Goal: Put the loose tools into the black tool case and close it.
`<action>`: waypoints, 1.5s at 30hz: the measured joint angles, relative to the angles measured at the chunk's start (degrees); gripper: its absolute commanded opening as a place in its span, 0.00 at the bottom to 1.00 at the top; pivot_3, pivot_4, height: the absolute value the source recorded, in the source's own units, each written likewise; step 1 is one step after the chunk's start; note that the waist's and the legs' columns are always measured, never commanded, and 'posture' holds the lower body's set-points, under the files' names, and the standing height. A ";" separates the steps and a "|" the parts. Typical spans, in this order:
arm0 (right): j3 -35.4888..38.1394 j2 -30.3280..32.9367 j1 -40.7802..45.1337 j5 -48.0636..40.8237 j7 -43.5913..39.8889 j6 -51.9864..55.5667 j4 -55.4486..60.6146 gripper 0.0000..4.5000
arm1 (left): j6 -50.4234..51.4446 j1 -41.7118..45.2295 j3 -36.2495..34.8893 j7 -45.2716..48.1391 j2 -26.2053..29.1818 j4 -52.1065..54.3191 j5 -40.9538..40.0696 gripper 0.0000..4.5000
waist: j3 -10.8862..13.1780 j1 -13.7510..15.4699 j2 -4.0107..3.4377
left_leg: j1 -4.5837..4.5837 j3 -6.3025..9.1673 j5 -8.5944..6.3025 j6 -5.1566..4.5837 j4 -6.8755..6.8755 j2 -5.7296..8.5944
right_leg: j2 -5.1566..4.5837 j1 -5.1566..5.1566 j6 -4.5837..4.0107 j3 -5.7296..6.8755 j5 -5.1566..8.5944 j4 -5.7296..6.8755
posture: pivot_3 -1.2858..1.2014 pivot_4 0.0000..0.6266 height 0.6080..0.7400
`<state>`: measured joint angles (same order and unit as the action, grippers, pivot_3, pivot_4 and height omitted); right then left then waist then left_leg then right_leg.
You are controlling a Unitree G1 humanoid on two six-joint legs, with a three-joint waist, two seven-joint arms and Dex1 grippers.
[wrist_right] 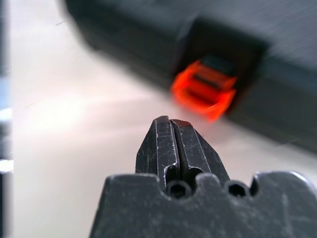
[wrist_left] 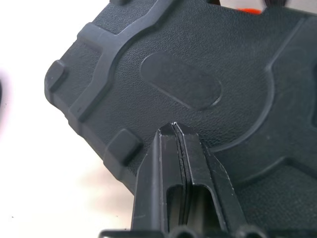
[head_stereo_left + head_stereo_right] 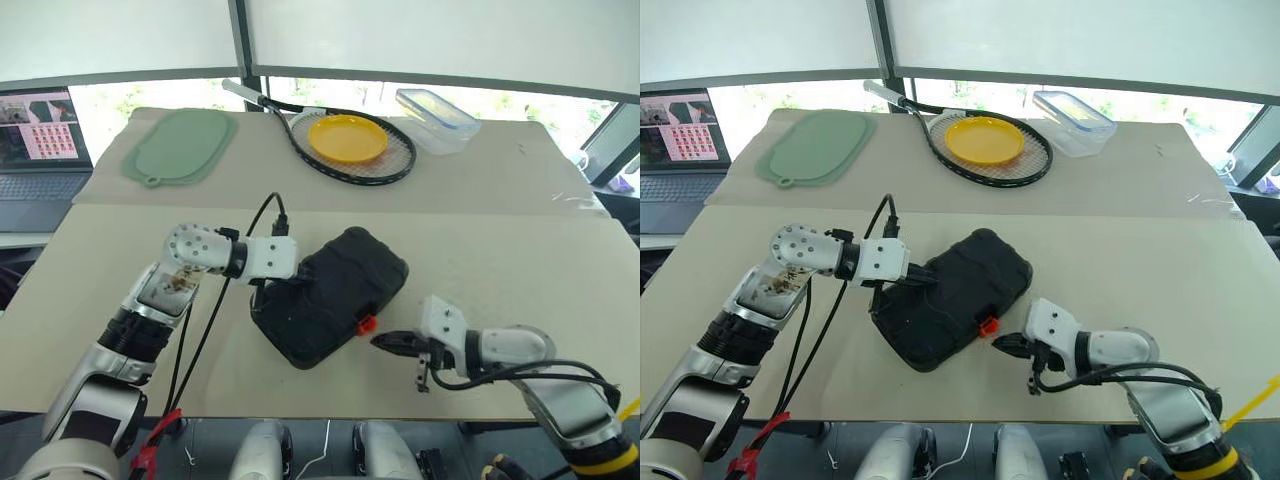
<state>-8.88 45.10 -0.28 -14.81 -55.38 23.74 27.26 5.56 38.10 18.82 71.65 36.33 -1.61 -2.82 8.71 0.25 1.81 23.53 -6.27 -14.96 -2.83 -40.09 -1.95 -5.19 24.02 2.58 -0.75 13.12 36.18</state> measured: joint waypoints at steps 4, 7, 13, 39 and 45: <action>0.65 1.35 -1.15 -0.03 -1.02 -0.01 0.67 0.00 | 9.46 0.13 1.19 3.46 -1.77 5.38 -4.60 0.01 | 0.01 0.30 0.01 | 0.16 0.03 0.00 -0.01 -0.12 -0.01 | 0.03 0.11 0.04 0.00 -0.02 0.03 | 0.52 0.24 0.99; 0.64 0.92 -0.93 -0.01 -0.71 0.03 0.99 0.00 | 7.58 0.20 3.22 5.40 -0.25 6.30 -3.41 0.01 | 0.01 0.13 0.01 | 0.15 0.04 0.00 0.00 -0.10 -0.02 | 0.06 0.12 0.02 -0.01 -0.01 0.02 | 0.52 0.24 0.99; -1.78 -2.79 2.26 0.84 1.69 0.16 0.85 0.00 | -6.02 0.66 5.38 5.45 1.48 4.15 1.46 0.01 | -0.03 0.33 0.03 | 0.00 0.04 0.00 0.00 -0.09 -0.01 | 0.05 -0.02 0.01 0.00 -0.01 -0.01 | 0.52 0.24 0.99; 3.37 -9.41 -5.55 -2.31 12.62 12.05 9.11 0.61 | -12.80 1.99 5.99 4.54 0.77 -1.91 3.12 0.00 | -0.62 0.35 0.09 | -0.59 0.05 0.02 0.00 0.09 -0.12 | 0.01 -0.62 -0.11 0.02 0.07 -0.10 | 0.52 0.24 0.99; 5.37 -16.15 -10.18 -3.72 21.77 16.61 13.23 0.90 | -12.91 2.68 6.08 5.88 0.30 -3.12 3.06 0.00 | -0.75 0.33 0.03 | -0.66 0.06 0.02 0.01 0.16 -0.16 | 0.01 -0.66 -0.33 0.02 0.26 -0.10 | 0.52 0.24 0.99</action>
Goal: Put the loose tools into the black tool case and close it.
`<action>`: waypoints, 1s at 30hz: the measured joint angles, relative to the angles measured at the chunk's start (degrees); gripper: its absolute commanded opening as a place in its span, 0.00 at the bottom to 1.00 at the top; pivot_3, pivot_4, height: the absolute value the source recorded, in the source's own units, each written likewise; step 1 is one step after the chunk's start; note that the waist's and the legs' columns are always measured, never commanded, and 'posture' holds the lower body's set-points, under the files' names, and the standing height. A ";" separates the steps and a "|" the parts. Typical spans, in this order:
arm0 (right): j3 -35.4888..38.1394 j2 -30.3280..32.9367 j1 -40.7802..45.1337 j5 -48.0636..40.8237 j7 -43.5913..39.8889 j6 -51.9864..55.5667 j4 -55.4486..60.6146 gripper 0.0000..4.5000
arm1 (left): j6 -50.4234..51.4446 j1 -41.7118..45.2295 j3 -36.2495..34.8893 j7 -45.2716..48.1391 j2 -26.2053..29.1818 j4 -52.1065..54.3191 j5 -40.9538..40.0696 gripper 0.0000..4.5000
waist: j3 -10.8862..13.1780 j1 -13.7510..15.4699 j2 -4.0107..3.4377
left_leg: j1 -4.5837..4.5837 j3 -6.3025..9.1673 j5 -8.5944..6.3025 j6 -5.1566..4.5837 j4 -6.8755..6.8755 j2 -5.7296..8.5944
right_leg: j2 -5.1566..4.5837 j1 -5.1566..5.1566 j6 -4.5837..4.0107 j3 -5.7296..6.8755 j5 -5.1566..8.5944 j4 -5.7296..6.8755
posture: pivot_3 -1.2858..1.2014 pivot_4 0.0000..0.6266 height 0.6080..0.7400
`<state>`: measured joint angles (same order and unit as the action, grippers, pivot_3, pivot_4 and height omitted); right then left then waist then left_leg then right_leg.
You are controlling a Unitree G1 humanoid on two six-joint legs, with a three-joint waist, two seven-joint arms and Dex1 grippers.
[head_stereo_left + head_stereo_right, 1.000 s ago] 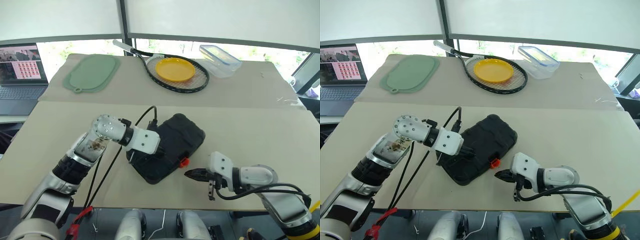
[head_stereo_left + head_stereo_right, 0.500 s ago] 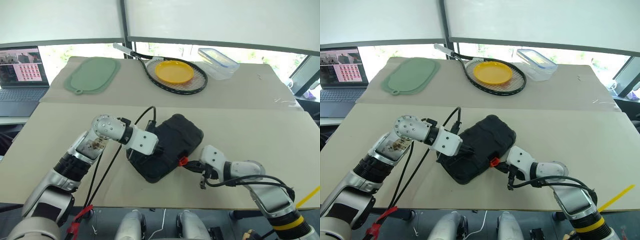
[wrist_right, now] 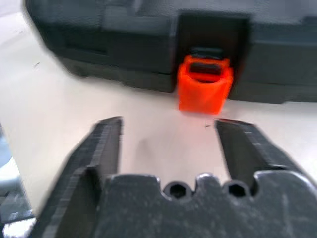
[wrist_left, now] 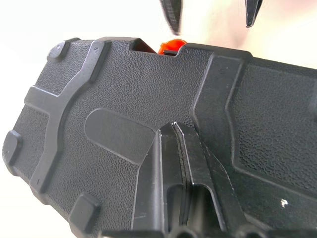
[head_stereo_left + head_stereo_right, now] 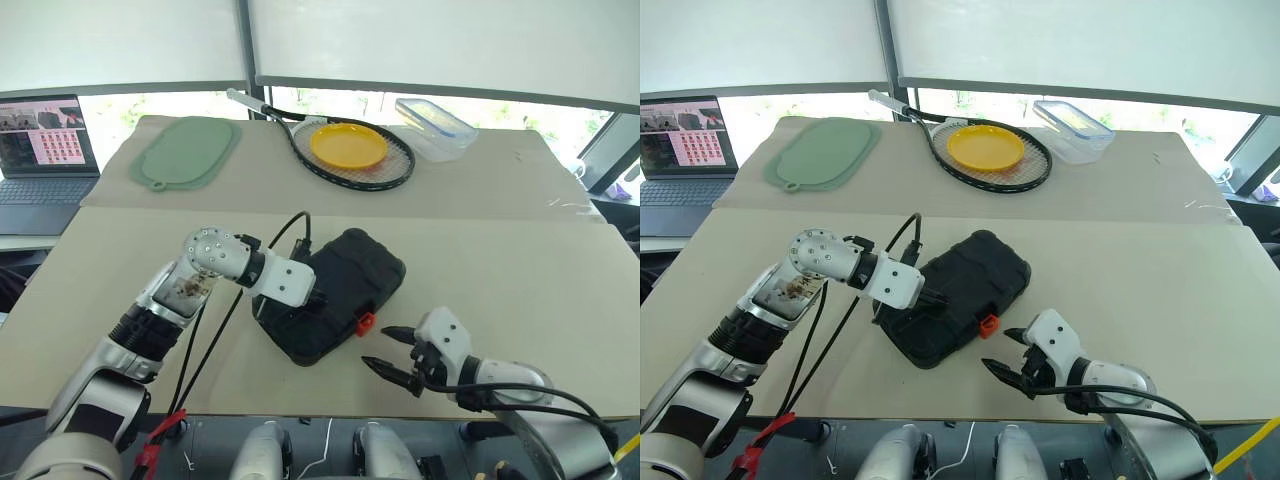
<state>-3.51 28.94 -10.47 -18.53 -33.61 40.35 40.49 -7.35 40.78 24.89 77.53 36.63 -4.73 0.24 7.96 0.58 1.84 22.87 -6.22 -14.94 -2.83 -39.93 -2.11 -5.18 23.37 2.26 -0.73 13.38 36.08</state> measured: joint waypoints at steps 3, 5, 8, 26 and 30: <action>0.77 -3.20 -0.40 -1.08 2.64 1.60 0.43 0.90 | -0.23 0.35 0.03 0.53 -0.18 -0.56 -0.01 0.00 | -0.01 -0.02 -0.01 | -0.02 0.00 0.00 0.00 0.04 0.00 | 0.00 -0.01 -0.01 -0.01 0.00 0.00 | 0.52 0.24 0.99; 0.85 -5.20 -0.52 -2.07 4.67 2.47 0.98 0.90 | -0.53 0.93 0.22 1.09 -0.59 -1.33 -0.01 0.00 | -0.03 0.00 -0.04 | -0.02 0.00 0.00 0.00 0.04 0.01 | -0.01 -0.01 -0.02 0.00 0.01 0.00 | 0.52 0.24 0.99; 0.18 -4.03 -0.61 -1.64 5.53 2.49 1.20 0.90 | -1.22 1.24 0.28 1.36 -1.15 -2.17 -0.01 0.00 | -0.03 -0.02 -0.04 | -0.01 0.00 0.00 -0.01 0.03 0.03 | -0.04 -0.02 -0.06 -0.01 0.05 -0.04 | 0.52 0.24 0.99; -4.43 0.02 5.08 2.34 3.94 -1.19 -5.66 0.29 | -2.29 0.87 -0.08 0.75 -2.01 -3.06 0.00 0.00 | -0.05 0.12 -0.03 | -0.01 0.05 0.00 -0.01 0.04 0.04 | -0.06 -0.06 -0.10 0.00 0.11 -0.09 | 0.52 0.24 0.99; -3.08 -0.45 5.23 0.69 3.96 0.23 -5.56 0.29 | -2.27 0.87 -0.09 0.64 -2.00 -3.08 0.02 0.00 | -0.05 0.09 -0.04 | 0.00 0.05 0.00 -0.01 0.06 0.02 | -0.06 -0.06 -0.09 0.00 0.10 -0.09 | 0.52 0.24 0.99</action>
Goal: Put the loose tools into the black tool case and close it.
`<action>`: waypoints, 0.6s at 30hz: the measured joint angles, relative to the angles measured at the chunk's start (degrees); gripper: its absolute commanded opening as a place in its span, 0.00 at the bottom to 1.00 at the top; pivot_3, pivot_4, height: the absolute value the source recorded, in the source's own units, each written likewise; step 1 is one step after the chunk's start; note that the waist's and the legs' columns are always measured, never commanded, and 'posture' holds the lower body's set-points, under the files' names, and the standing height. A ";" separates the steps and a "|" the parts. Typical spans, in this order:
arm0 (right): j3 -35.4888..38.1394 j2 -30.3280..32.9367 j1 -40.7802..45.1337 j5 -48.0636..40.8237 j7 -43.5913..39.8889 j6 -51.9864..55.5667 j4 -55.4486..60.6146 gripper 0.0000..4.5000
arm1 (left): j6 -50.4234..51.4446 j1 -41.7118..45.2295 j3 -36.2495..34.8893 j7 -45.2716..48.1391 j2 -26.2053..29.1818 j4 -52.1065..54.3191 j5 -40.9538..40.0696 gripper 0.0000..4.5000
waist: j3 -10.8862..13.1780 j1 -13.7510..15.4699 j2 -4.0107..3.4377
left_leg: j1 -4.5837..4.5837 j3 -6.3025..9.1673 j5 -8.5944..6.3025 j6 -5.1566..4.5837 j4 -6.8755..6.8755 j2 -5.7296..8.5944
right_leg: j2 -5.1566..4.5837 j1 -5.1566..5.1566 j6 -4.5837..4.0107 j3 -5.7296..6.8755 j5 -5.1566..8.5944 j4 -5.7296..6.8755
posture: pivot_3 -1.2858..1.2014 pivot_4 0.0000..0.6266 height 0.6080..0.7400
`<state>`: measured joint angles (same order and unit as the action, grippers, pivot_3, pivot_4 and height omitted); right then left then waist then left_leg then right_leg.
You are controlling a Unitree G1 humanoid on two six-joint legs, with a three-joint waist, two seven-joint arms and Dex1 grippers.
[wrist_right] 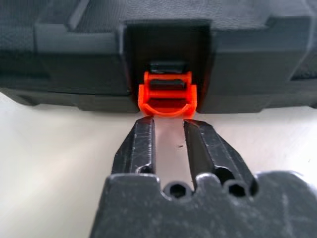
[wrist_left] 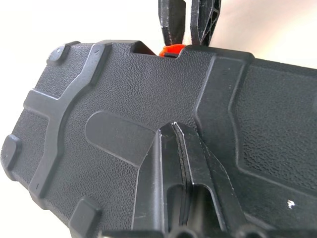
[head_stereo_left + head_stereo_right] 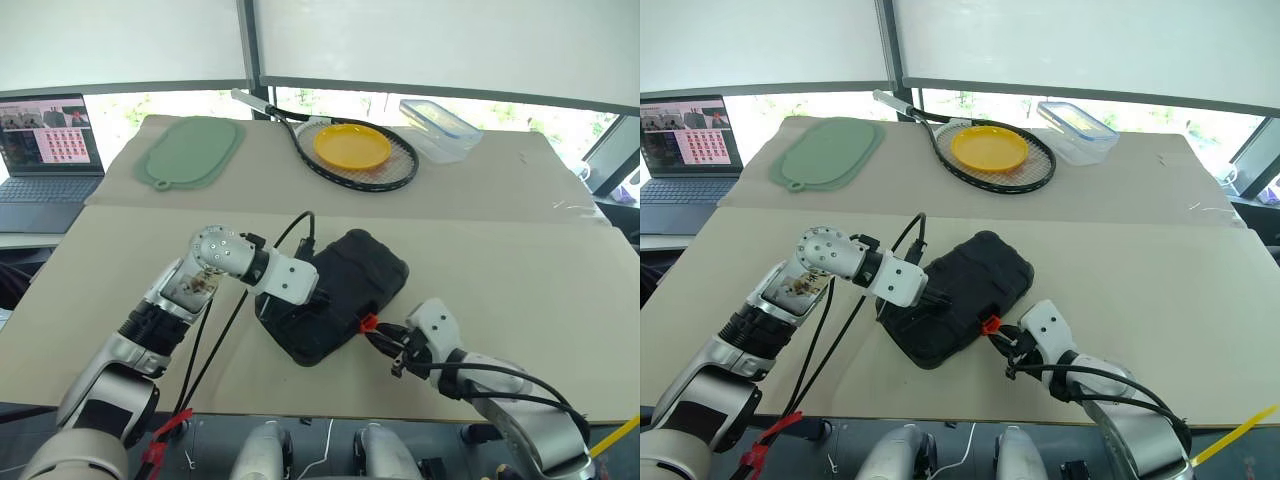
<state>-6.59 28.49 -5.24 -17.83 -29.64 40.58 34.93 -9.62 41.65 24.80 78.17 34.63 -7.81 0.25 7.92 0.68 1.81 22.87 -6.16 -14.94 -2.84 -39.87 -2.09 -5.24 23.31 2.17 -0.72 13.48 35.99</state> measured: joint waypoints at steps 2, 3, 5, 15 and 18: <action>0.49 0.02 0.00 -0.54 0.00 0.53 0.40 0.29 | 0.00 0.01 0.00 -0.03 0.00 -0.03 0.02 0.00 | 0.00 0.01 0.00 | 0.00 0.00 0.00 0.00 0.00 0.00 | 0.00 0.00 0.00 0.00 0.00 0.00 | 0.52 0.24 0.99; 0.67 -0.14 -0.03 -1.07 0.12 1.15 0.70 0.35 | -0.11 0.04 0.04 -0.07 -0.01 -0.09 0.07 0.00 | 0.00 0.00 0.00 | 0.00 0.00 0.00 0.00 0.00 -0.01 | 0.00 0.00 -0.01 0.00 0.00 0.00 | 0.52 0.24 0.99; 0.82 -0.81 -0.13 -1.82 0.43 2.17 1.10 0.45 | -0.26 0.22 0.07 -0.28 -0.12 -0.44 0.19 0.00 | 0.00 -0.01 0.00 | 0.00 0.00 0.00 0.00 0.00 -0.03 | 0.01 0.00 -0.02 0.00 0.01 0.00 | 0.52 0.24 0.99; 0.98 -0.89 -1.50 -3.76 1.78 2.76 4.63 0.90 | -1.55 0.94 0.20 -0.77 -0.38 -2.04 0.61 0.00 | 0.00 -0.04 0.00 | 0.00 0.00 0.00 0.00 0.04 -0.04 | 0.01 0.02 -0.03 0.00 0.02 -0.02 | 0.52 0.24 0.99; 0.47 -1.15 -0.52 -3.68 2.23 2.73 4.40 0.90 | -1.66 1.11 0.34 -0.77 -0.44 -2.18 0.65 0.00 | 0.00 -0.04 0.00 | 0.00 0.00 0.00 0.00 0.04 -0.04 | 0.01 0.02 -0.04 0.01 0.02 -0.03 | 0.52 0.24 0.99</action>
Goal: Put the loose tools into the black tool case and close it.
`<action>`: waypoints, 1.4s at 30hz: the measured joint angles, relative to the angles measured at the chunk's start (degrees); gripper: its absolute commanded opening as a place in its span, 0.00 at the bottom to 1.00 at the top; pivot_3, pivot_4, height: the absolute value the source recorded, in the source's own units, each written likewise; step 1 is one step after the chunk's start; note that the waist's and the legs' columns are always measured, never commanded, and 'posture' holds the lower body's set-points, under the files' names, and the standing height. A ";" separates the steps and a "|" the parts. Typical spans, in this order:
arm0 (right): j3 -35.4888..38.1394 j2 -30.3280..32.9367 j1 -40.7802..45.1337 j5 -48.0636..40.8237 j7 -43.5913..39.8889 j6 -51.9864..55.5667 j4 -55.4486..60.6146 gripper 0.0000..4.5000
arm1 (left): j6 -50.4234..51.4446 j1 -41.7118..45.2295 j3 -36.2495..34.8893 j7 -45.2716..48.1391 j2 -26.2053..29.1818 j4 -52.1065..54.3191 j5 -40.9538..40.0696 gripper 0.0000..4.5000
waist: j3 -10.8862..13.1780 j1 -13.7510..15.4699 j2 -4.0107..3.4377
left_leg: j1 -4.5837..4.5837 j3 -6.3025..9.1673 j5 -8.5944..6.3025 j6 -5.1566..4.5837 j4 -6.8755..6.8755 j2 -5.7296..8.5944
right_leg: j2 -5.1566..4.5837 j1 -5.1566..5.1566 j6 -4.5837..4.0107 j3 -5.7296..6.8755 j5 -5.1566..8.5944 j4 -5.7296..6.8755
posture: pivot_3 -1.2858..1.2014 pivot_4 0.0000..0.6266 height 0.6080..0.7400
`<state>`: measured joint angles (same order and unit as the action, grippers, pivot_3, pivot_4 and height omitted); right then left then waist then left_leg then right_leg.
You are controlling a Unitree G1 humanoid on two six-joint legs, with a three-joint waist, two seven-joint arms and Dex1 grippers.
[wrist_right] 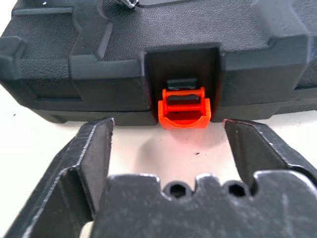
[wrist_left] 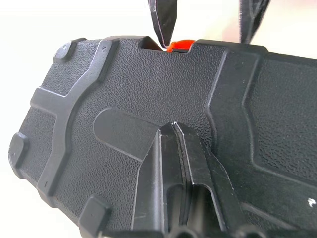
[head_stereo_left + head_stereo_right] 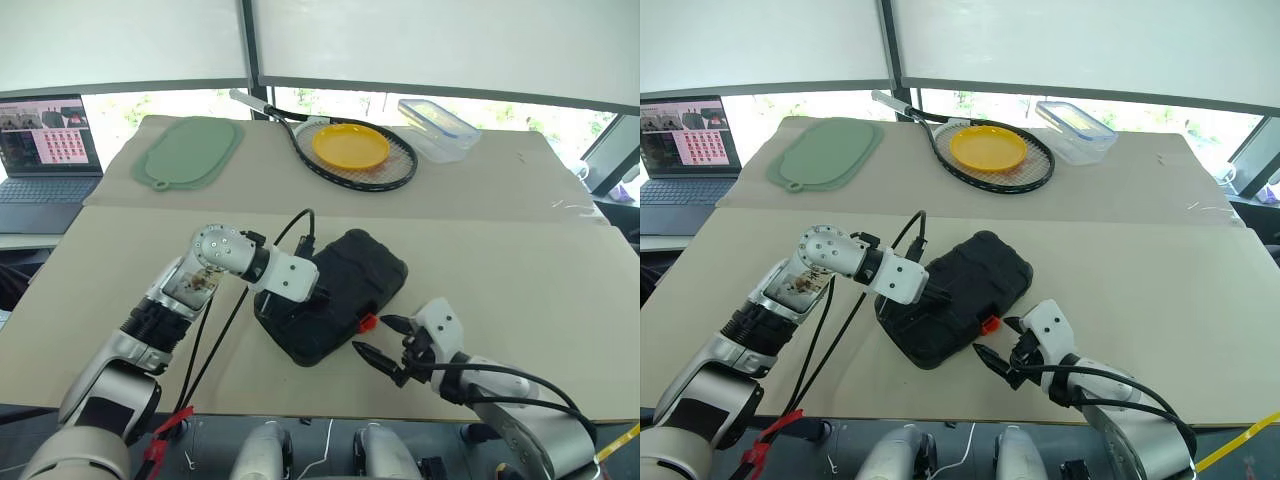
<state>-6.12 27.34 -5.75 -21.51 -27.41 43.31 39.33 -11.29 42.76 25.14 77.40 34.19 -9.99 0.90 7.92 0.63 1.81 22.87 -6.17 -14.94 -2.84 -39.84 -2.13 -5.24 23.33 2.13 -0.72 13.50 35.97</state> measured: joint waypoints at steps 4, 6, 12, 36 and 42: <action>-0.84 -0.09 0.90 0.63 0.07 -0.50 -1.57 0.85 | 0.00 0.04 0.00 -0.01 -0.06 -0.02 0.04 0.00 | 0.00 -0.01 0.00 | 0.01 0.00 0.00 0.00 0.00 0.00 | 0.00 0.01 -0.01 0.00 0.00 -0.01 | 0.52 0.24 0.99; -1.21 -0.08 1.04 0.85 -0.02 -0.57 -1.72 0.76 | 0.00 0.05 -0.04 -0.04 -0.05 -0.03 0.12 0.00 | 0.00 -0.01 0.00 | 0.02 0.00 0.00 0.00 0.02 -0.02 | 0.01 0.02 -0.01 0.00 0.01 -0.01 | 0.52 0.24 0.99; -1.54 0.71 1.12 1.97 -0.06 -1.60 -1.71 0.38 | 0.00 0.04 -0.17 -0.14 0.00 0.01 0.40 0.00 | 0.00 -0.15 0.00 | 0.01 -0.01 0.00 0.01 0.07 -0.05 | 0.02 0.05 -0.04 0.00 0.02 -0.01 | 0.52 0.24 0.99; -0.84 3.90 -0.04 2.26 -0.14 -1.93 1.39 0.38 | -0.53 0.17 -0.16 -0.54 -0.97 -0.69 0.49 0.00 | 0.00 0.03 0.00 | 0.19 -0.01 -0.01 0.00 0.09 -0.03 | 0.01 0.17 -0.03 0.03 0.04 -0.10 | 0.52 0.24 0.99; -0.95 4.09 -0.08 2.73 -0.33 -2.53 1.34 0.38 | -0.90 0.21 -0.17 -0.55 -1.03 -0.90 0.50 0.00 | 0.00 0.04 0.00 | 0.20 0.00 -0.01 0.00 0.09 -0.04 | 0.00 0.18 -0.03 0.03 0.04 -0.11 | 0.52 0.24 0.99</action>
<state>-7.08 31.43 -5.83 -18.78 -27.74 40.78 40.67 -12.19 42.97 24.97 76.86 33.16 -10.89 1.40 7.92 0.67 1.81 23.07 -6.17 -14.95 -2.84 -39.74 -2.17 -5.23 23.51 2.10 -0.69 13.54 35.86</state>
